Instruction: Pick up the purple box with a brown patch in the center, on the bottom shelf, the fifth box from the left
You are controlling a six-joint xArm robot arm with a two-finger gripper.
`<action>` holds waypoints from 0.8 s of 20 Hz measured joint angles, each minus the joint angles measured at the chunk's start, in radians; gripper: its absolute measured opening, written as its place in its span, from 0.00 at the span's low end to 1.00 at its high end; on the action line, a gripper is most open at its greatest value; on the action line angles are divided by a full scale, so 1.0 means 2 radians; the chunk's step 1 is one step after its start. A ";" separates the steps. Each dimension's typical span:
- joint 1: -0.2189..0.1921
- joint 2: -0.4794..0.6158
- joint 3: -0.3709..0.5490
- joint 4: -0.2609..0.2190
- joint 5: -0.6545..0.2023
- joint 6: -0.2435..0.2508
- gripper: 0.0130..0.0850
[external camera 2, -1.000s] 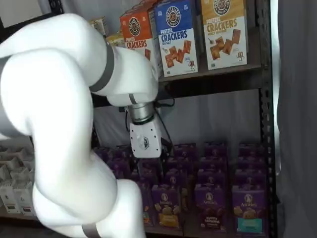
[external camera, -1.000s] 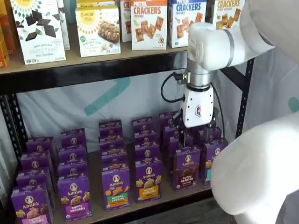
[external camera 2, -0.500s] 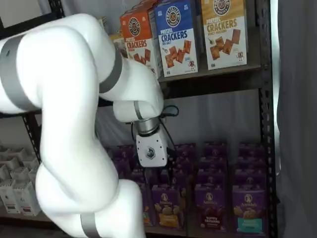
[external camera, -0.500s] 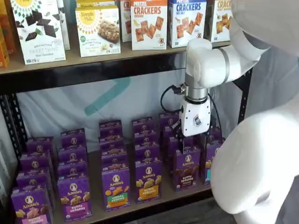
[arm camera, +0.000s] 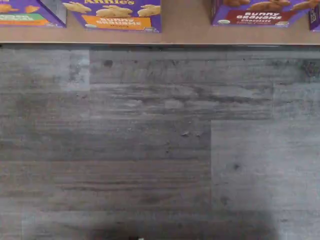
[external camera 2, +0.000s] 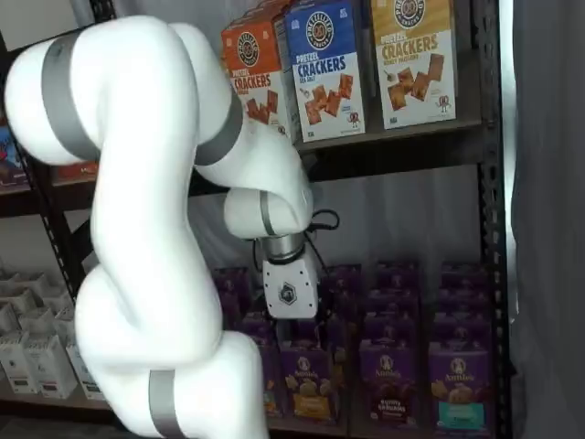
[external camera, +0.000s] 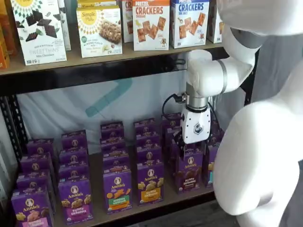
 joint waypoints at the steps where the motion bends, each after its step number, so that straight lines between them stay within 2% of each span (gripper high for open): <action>1: -0.003 0.012 -0.005 -0.002 -0.007 -0.001 1.00; 11: -0.023 0.107 -0.054 -0.016 -0.044 -0.010 1.00; 16: -0.033 0.153 -0.082 -0.009 -0.059 -0.025 1.00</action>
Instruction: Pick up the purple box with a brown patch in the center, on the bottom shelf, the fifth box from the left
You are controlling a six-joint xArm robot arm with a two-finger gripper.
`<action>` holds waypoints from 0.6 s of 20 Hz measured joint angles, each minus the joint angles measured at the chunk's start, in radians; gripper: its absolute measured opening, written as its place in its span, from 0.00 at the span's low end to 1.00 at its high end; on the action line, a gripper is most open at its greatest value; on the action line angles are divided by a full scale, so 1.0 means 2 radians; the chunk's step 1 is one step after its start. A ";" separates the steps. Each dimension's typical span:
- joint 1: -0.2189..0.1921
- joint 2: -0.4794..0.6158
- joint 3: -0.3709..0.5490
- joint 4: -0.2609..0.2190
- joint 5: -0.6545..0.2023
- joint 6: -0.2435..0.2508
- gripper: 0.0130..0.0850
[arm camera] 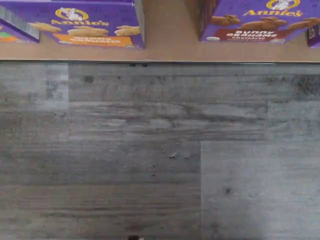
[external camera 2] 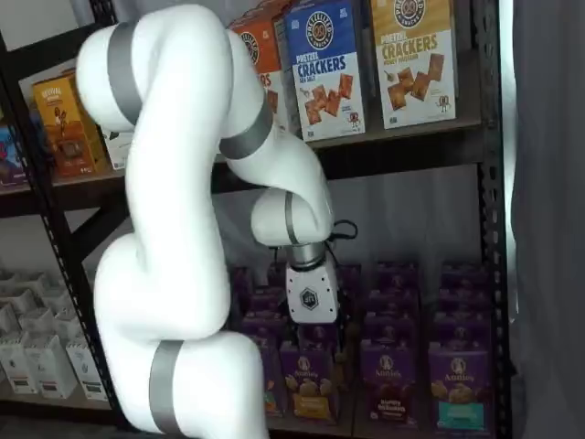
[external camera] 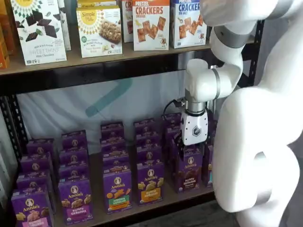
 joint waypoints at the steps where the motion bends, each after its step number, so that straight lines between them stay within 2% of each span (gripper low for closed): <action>1: -0.003 0.013 -0.008 0.002 -0.004 -0.004 1.00; 6: -0.015 0.069 -0.043 0.005 -0.021 -0.019 1.00; 12: -0.026 0.112 -0.070 -0.001 -0.035 -0.025 1.00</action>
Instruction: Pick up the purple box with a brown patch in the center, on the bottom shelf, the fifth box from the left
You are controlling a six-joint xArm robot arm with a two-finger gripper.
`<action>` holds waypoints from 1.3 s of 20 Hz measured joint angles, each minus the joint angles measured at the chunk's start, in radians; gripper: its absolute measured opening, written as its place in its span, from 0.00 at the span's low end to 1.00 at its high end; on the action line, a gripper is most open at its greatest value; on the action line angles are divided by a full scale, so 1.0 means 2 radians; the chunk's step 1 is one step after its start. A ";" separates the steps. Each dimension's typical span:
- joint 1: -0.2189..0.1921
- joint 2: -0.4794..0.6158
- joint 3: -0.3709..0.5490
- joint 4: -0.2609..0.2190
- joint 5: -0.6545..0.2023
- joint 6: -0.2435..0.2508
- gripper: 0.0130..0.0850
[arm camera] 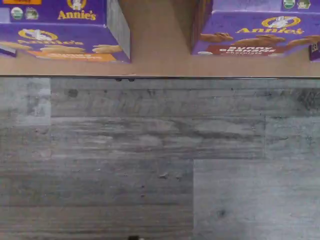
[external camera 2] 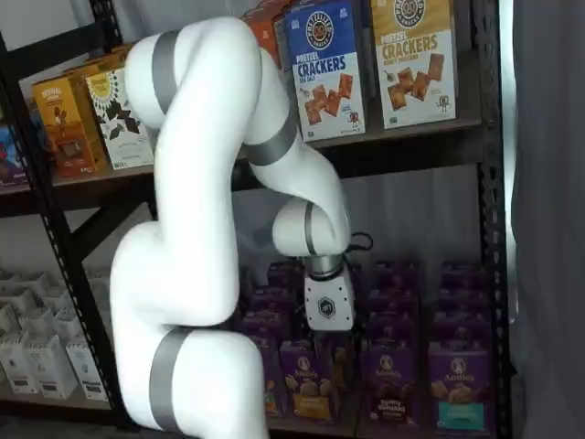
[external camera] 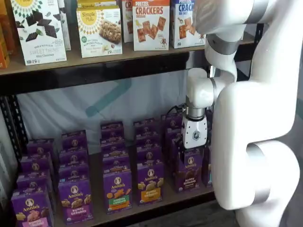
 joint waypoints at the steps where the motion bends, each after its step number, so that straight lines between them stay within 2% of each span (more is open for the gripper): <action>1: -0.002 0.007 -0.004 -0.003 -0.003 0.001 1.00; 7: -0.012 0.043 -0.025 -0.018 -0.021 0.004 1.00; 14: -0.022 0.087 -0.049 -0.014 -0.059 -0.009 1.00; 17: -0.027 0.105 -0.059 -0.035 -0.082 0.006 1.00; 20: -0.032 0.124 -0.077 -0.045 -0.085 0.011 1.00; 26: -0.036 0.160 -0.120 -0.042 -0.087 0.004 1.00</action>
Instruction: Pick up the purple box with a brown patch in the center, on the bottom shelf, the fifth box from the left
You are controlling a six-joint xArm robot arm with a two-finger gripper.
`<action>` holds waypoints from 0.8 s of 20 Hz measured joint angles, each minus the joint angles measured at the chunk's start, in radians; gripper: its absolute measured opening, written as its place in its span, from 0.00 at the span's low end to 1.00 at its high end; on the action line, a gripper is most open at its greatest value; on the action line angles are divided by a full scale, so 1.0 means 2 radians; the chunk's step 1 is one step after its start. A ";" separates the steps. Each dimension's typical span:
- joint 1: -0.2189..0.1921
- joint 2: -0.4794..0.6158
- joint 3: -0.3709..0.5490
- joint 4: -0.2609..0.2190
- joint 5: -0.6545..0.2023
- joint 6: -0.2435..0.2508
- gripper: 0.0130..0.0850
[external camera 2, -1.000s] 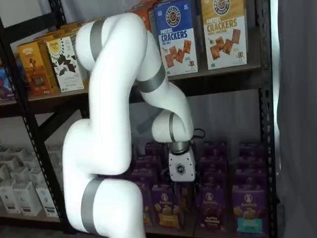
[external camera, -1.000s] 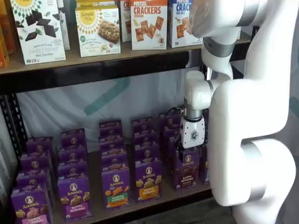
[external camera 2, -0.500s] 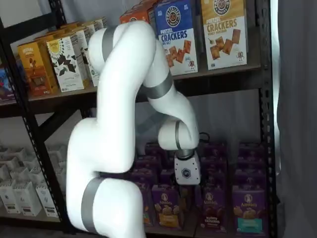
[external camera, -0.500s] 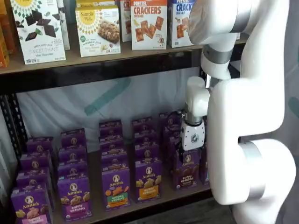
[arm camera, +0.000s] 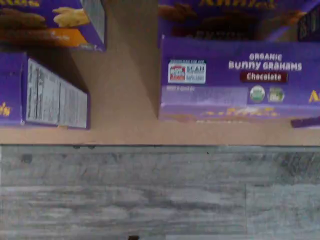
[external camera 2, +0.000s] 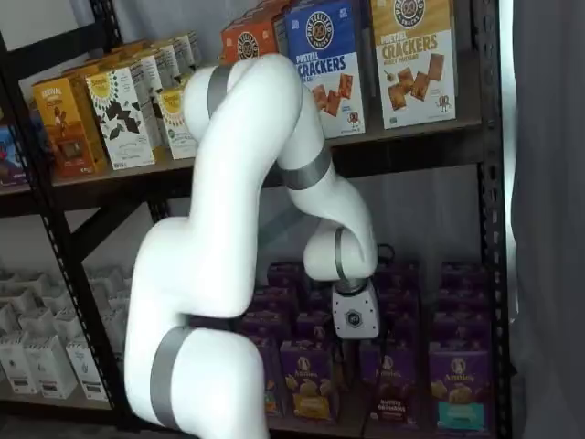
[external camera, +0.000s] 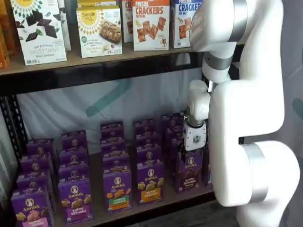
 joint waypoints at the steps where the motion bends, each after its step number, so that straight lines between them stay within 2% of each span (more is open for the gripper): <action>1: 0.000 0.005 -0.008 0.000 0.002 -0.001 1.00; 16: -0.002 0.086 -0.132 -0.002 0.036 -0.001 1.00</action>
